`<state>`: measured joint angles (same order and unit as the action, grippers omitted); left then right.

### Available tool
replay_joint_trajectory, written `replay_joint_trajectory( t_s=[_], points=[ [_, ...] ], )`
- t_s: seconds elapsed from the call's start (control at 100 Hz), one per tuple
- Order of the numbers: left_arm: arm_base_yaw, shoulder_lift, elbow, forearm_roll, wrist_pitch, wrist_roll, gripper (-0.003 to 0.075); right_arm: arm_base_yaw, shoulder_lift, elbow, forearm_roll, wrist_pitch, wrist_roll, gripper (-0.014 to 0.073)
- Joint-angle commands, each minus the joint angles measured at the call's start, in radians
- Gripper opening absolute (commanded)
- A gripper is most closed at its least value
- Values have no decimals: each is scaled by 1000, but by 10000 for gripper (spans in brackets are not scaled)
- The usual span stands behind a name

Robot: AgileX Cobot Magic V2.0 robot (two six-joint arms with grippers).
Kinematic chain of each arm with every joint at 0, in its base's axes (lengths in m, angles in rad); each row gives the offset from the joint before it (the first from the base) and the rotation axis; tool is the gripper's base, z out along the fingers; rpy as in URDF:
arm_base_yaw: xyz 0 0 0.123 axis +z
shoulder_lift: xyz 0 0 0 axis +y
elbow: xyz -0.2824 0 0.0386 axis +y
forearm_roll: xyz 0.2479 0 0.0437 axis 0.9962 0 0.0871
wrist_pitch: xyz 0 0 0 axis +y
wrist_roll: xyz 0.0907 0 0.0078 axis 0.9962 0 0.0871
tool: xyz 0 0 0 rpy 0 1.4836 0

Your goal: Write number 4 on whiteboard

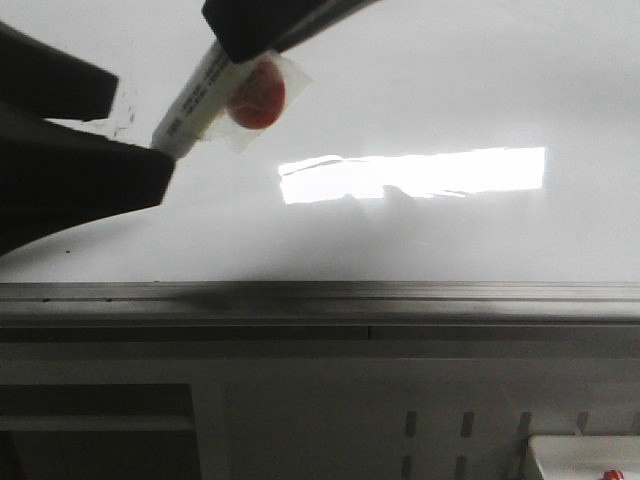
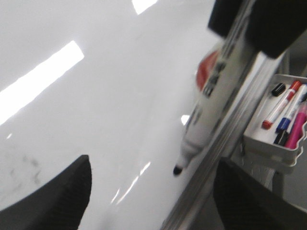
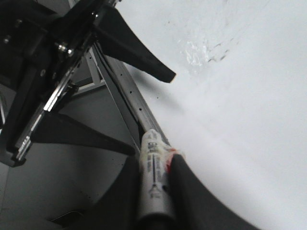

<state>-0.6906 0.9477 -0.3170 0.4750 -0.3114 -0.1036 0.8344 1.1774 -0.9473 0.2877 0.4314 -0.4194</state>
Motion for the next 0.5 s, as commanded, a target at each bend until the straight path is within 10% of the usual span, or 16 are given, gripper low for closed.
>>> replay_joint_trajectory(
  t_s=[0.0,0.49],
  points=[
    [-1,-82,-23,-90,99,-18,489,-14,-4,-68,-21,-88,-13,-64],
    [147,-296,-23,-186,153,-18,459,-182,165,-222,-34,-131,-13,-64]
  ],
)
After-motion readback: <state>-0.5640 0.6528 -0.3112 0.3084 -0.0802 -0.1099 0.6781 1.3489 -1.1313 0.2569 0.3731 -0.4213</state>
